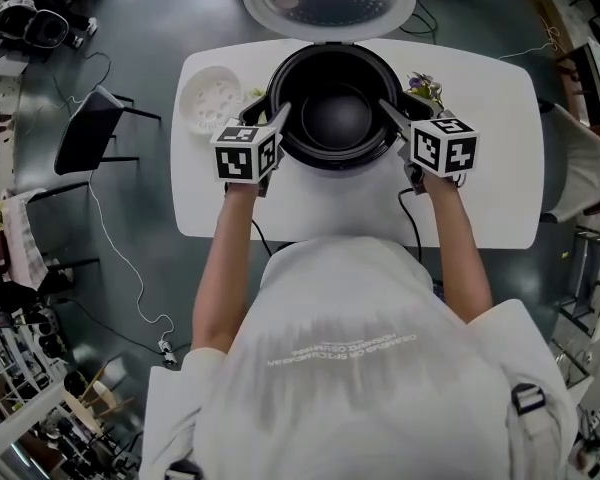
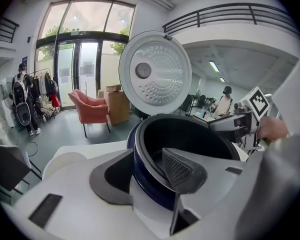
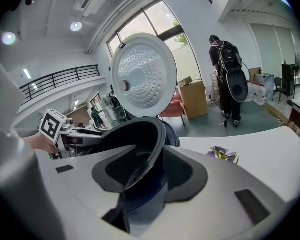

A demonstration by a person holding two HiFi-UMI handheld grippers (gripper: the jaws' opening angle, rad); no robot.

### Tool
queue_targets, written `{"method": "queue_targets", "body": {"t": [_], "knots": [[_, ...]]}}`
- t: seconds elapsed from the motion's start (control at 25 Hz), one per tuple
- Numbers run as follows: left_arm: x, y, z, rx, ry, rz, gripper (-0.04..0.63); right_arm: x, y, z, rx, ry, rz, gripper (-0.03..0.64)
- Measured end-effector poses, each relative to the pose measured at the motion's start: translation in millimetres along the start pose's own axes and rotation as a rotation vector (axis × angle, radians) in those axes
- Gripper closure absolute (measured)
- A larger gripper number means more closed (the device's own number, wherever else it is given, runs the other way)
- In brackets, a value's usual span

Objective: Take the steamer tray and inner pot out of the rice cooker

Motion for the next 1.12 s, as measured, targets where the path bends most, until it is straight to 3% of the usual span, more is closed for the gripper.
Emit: {"method": "queue_targets", "body": {"t": [0.2, 0.52, 0.68, 0.88, 1.12], "knots": [[-5.1, 1.1, -0.2, 0.013, 0.068, 0.046, 0.403, -2.9, -1.6, -0.6, -0.004, -0.003, 0.023, 0.439], [-5.5, -0.9, 7.1, 0.041, 0.084, 0.065, 0.417, -4.2, -1.8, -1.9, 0.004, -0.015, 0.052, 0.445], [-8.1, 0.8, 1.1, 0.055, 0.164, 0.076, 0.483, -4.9, -0.9, 1.3, -0.007, -0.041, 0.053, 0.492], [-10.8, 3.4, 1.1, 0.084, 0.236, 0.102, 0.499, -6.7, -1.4, -5.2, -0.066, -0.032, 0.056, 0.489], [-11.5, 7.5, 2.4, 0.072, 0.316, 0.102, 0.517, -1.9, 4.9, -6.7, -0.071, 0.001, 0.052, 0.496]]}}
Point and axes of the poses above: the fingertips, and each gripper's own axes: y backward along the fingers, z to its right, x out of its top, the point moved 10 cm from there along y, backward along the fingers, and after that the axes turned 9 degrees about -y, right-handed, at the moved point
